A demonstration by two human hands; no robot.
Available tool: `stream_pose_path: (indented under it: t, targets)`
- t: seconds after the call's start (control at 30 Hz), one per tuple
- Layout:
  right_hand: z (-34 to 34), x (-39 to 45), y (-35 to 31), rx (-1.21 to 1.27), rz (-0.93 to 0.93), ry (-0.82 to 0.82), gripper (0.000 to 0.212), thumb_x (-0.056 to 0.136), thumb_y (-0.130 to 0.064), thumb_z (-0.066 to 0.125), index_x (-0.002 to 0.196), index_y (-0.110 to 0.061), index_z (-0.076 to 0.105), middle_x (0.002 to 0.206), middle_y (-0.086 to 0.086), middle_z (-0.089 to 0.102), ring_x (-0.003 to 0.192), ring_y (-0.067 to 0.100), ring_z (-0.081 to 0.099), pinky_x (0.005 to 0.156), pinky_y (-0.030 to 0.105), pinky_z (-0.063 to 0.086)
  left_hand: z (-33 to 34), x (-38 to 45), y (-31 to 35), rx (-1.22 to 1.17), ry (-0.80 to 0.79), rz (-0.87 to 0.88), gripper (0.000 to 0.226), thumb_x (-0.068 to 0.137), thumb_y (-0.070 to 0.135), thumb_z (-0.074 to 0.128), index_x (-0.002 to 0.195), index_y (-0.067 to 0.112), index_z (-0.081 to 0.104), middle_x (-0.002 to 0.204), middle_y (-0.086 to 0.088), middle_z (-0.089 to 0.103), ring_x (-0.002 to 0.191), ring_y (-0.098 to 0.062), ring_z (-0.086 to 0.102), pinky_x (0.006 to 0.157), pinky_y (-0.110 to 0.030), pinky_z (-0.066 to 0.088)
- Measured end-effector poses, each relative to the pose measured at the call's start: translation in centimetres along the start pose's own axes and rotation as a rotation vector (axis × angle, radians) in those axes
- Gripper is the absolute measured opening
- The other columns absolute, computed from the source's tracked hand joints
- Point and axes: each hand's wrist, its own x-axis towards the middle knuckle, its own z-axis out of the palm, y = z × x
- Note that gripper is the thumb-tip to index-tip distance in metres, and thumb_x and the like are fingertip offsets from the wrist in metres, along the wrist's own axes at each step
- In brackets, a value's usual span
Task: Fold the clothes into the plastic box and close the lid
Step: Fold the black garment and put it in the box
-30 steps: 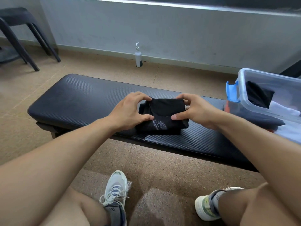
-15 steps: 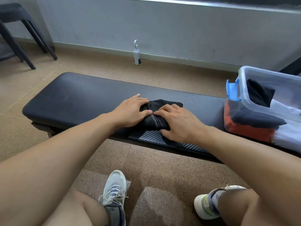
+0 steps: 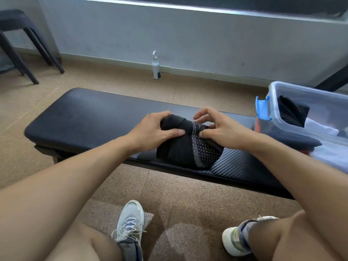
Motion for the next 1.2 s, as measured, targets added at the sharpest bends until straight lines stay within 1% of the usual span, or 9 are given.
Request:
stream_pose_path:
  t: [0.1,0.23,0.3,0.37,0.47,0.57,0.67,1.0,1.2]
  targets:
    - [1.0,-0.8,0.2,-0.333,-0.119,0.115,0.049,0.091,-0.034,0.069,0.135,-0.035,0.048,0.142,-0.014,0.048,0.129,0.006,0.047,0.104,0.026,0.039,0.7,0.4,-0.7,0.06,-0.001,-0.157,0.023,0.085,0.046,0.078,0.101,0.03,0.074,0.093,0.016,0.075,0.089,0.004,0.068,0.074,-0.015,0.05]
    - [2.6,-0.9,-0.2,-0.513,-0.186,0.121,0.063,0.083,-0.052,0.074,0.137,-0.034,0.048,0.146,-0.01,0.044,0.136,0.012,0.038,0.115,0.037,0.033,1.1,1.6,-3.4,0.293,0.082,-0.33,0.042,0.08,0.066,0.07,0.092,0.025,0.07,0.101,0.0,0.072,0.107,-0.022,0.063,0.088,-0.038,0.051]
    - [3.2,-0.7,0.0,-0.566,-0.186,0.074,0.066,0.08,-0.057,0.073,0.137,-0.034,0.049,0.148,-0.01,0.042,0.138,0.013,0.036,0.116,0.037,0.033,1.1,1.5,-3.5,0.397,0.103,-0.354,0.056,0.081,0.067,0.068,0.112,0.022,0.064,0.122,-0.006,0.063,0.124,-0.028,0.051,0.1,-0.042,0.045]
    - [3.6,-0.5,0.3,-0.599,-0.19,0.041,0.071,0.08,-0.06,0.072,0.141,-0.033,0.048,0.152,-0.011,0.04,0.141,0.013,0.035,0.118,0.036,0.031,0.6,1.3,-3.0,0.384,0.132,-0.291,0.06,0.084,0.059,0.07,0.13,0.023,0.058,0.135,-0.003,0.056,0.134,-0.025,0.043,0.11,-0.043,0.04]
    - [4.0,0.1,0.7,-0.667,-0.186,0.002,0.085,0.079,-0.064,0.071,0.152,-0.032,0.04,0.159,-0.01,0.036,0.144,0.015,0.032,0.12,0.036,0.027,-0.3,1.0,-2.2,0.446,0.031,-0.092,0.048,0.085,0.057,0.07,0.124,0.03,0.063,0.134,0.004,0.06,0.134,-0.018,0.041,0.114,-0.042,0.035]
    - [4.1,0.9,1.4,-0.678,-0.155,0.005,0.094,0.074,-0.071,0.07,0.154,-0.034,0.036,0.161,-0.009,0.035,0.147,0.017,0.03,0.12,0.041,0.026,-0.5,0.3,-2.0,0.527,-0.178,-0.099,0.082,0.065,0.083,0.064,0.132,0.036,0.059,0.135,0.011,0.058,0.131,-0.012,0.043,0.113,-0.045,0.038]
    - [3.9,1.4,1.6,-0.68,-0.13,-0.003,0.1,0.067,-0.078,0.069,0.153,-0.037,0.036,0.158,-0.01,0.039,0.146,0.018,0.034,0.119,0.045,0.029,-0.6,0.1,-2.0,0.514,-0.232,-0.134,0.096,0.059,0.077,0.077,0.141,0.035,0.051,0.142,0.012,0.053,0.132,-0.012,0.046,0.112,-0.042,0.042]
    - [4.4,-0.1,0.7,-0.585,-0.132,0.137,0.065,0.075,-0.052,0.08,0.134,-0.037,0.056,0.122,-0.012,0.069,0.114,0.016,0.061,0.096,0.038,0.05,1.0,-0.4,-0.2,0.594,-0.09,-0.057,0.057,0.067,0.047,0.087,0.118,0.037,0.063,0.114,0.012,0.07,0.103,-0.015,0.063,0.09,-0.037,0.052]
    - [1.8,-3.0,-1.0,-0.772,-0.22,0.356,0.057,0.083,-0.048,0.072,0.136,-0.037,0.053,0.121,-0.009,0.069,0.112,0.018,0.063,0.094,0.039,0.046,1.1,-0.1,1.4,0.419,0.043,0.139,0.058,0.073,0.04,0.085,0.126,0.033,0.061,0.119,0.013,0.066,0.108,-0.009,0.059,0.096,-0.039,0.052]
